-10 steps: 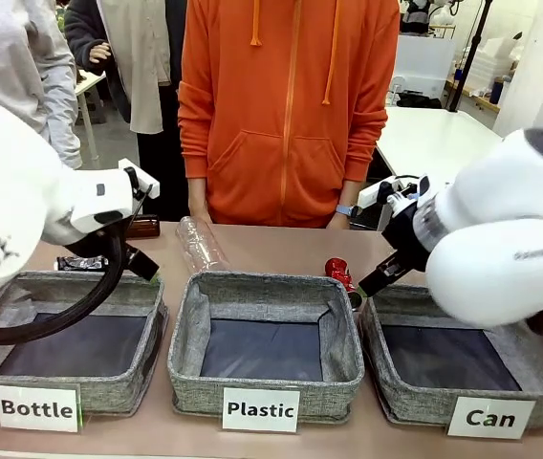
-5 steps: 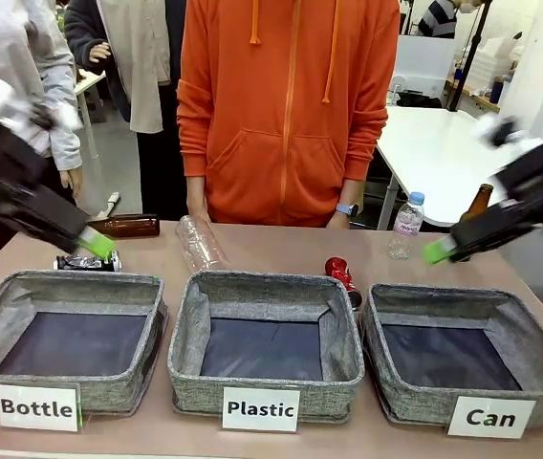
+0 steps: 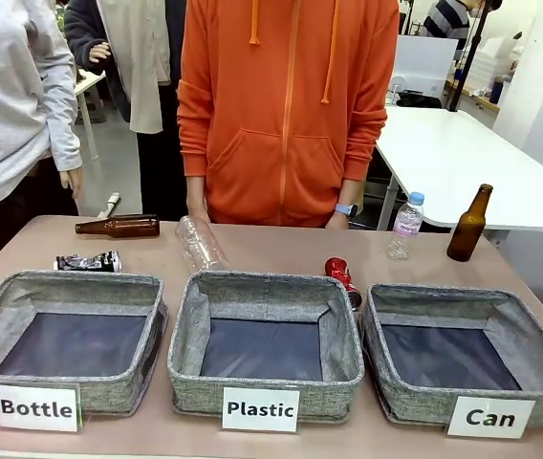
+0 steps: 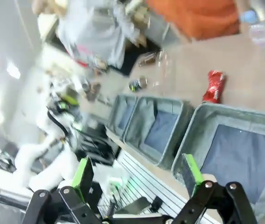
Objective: Sort the can waste into the basket.
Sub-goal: Pick up the can waste from the table and place it in the right Fabric basket.
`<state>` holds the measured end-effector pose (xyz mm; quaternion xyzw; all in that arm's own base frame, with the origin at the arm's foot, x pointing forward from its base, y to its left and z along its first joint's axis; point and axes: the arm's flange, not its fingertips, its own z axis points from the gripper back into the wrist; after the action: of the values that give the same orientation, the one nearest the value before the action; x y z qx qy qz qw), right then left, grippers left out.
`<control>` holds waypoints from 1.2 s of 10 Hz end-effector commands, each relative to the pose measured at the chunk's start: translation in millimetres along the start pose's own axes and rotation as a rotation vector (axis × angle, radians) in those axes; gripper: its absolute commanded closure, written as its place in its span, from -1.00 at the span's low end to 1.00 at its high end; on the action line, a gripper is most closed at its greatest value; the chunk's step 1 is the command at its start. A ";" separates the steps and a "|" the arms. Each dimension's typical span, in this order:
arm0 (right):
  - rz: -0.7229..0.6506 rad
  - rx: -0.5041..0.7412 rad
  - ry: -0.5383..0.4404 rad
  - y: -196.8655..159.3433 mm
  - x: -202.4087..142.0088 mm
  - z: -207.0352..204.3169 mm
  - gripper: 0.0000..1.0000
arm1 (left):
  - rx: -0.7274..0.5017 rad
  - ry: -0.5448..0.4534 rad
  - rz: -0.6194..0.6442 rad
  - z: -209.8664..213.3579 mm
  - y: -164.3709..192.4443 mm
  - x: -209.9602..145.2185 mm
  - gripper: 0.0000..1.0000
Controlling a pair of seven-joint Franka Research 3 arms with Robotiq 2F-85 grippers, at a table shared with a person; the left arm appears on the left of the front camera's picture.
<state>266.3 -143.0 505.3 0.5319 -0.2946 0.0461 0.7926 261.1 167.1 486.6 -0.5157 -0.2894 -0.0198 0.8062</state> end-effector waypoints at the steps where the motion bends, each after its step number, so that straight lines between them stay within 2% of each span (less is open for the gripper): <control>1: -0.059 0.075 -0.121 -38.3 -35.0 12.2 -1.00 | -0.054 -0.147 0.120 5.9 40.4 -20.2 -1.00; 2: -0.107 0.081 -0.190 -54.1 -42.6 28.3 -1.00 | -0.054 -0.224 0.182 11.3 52.5 -33.9 -1.00; 3: -0.188 0.066 -0.262 -74.4 -50.1 40.7 -1.00 | -0.069 -0.324 0.249 -0.4 46.2 -51.4 -1.00; 4: -0.216 0.073 -0.291 -84.4 -52.9 44.0 -1.00 | -0.056 -0.358 0.273 -10.5 42.7 -56.4 -1.00; 5: -0.262 0.026 -0.333 -93.5 -57.1 43.9 -1.00 | -0.044 -0.373 0.271 -31.4 29.7 -62.1 -1.00; 6: -0.212 0.050 -0.259 -82.9 -37.7 67.0 -1.00 | -0.047 -0.314 0.283 47.0 70.6 -14.8 -1.00; 11: -0.212 0.050 -0.259 -82.9 -37.7 67.0 -1.00 | -0.047 -0.314 0.283 47.0 70.6 -14.8 -1.00; 12: -0.243 0.041 -0.234 -83.3 -39.2 64.2 -1.00 | -0.047 -0.314 0.283 47.0 70.6 -14.8 -1.00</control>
<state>236.7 -225.5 434.8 0.5787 -0.3157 -0.1078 0.7442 249.6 233.7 436.2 -0.5664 -0.3285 0.1796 0.7342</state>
